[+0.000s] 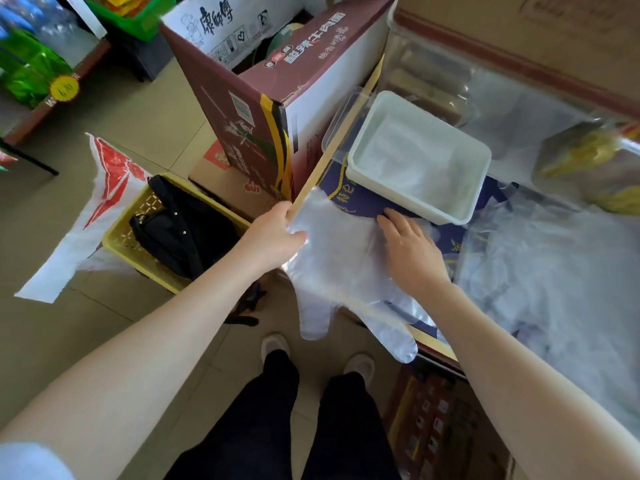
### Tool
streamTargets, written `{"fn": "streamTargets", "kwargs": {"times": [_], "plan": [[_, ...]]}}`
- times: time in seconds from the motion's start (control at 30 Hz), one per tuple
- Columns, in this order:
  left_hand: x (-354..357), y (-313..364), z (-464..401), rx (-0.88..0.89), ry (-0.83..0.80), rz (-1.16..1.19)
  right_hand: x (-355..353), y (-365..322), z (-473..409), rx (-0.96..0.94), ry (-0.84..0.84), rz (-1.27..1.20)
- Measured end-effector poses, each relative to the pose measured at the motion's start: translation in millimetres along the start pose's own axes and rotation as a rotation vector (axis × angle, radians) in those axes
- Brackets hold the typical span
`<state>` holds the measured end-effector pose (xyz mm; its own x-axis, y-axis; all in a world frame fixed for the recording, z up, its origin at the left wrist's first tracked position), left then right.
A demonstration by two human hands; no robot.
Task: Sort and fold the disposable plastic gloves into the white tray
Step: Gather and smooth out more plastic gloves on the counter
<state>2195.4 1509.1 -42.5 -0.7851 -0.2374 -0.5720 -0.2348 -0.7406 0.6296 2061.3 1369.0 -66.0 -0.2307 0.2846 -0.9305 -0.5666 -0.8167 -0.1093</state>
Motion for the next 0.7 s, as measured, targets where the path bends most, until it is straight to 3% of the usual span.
{"fn": "streamTargets", "kwargs": {"times": [0.1,0.17,0.27,0.37,0.6,0.7], "plan": [[3,21,-8,0.124,0.034,-0.194,-21,-7,8,0.044,0.19,0.112],[11,28,-11,0.192,0.028,-0.226,-28,-28,13,-0.032,0.298,0.097],[25,27,-17,0.263,0.0,-0.33,-5,-56,18,-0.124,0.171,-0.001],[32,20,-19,0.275,-0.013,-0.461,30,-34,18,-0.036,0.002,-0.09],[30,30,-11,0.329,0.12,-0.69,38,58,50,0.267,0.041,-0.061],[29,43,-6,0.355,0.263,-0.847,30,65,52,0.233,0.014,-0.048]]}}
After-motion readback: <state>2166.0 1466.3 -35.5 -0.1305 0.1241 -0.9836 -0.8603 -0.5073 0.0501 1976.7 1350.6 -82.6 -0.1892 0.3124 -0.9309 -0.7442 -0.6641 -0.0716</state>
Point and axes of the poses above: each hand's wrist, its own z-axis away from the middle knuckle, its own x-axis out of the palm, y = z × x, the point moved 10 cm from there along -z, towards the middle knuckle, and after that the axes turned 2 degrees about -z, right-handed, at the moved point
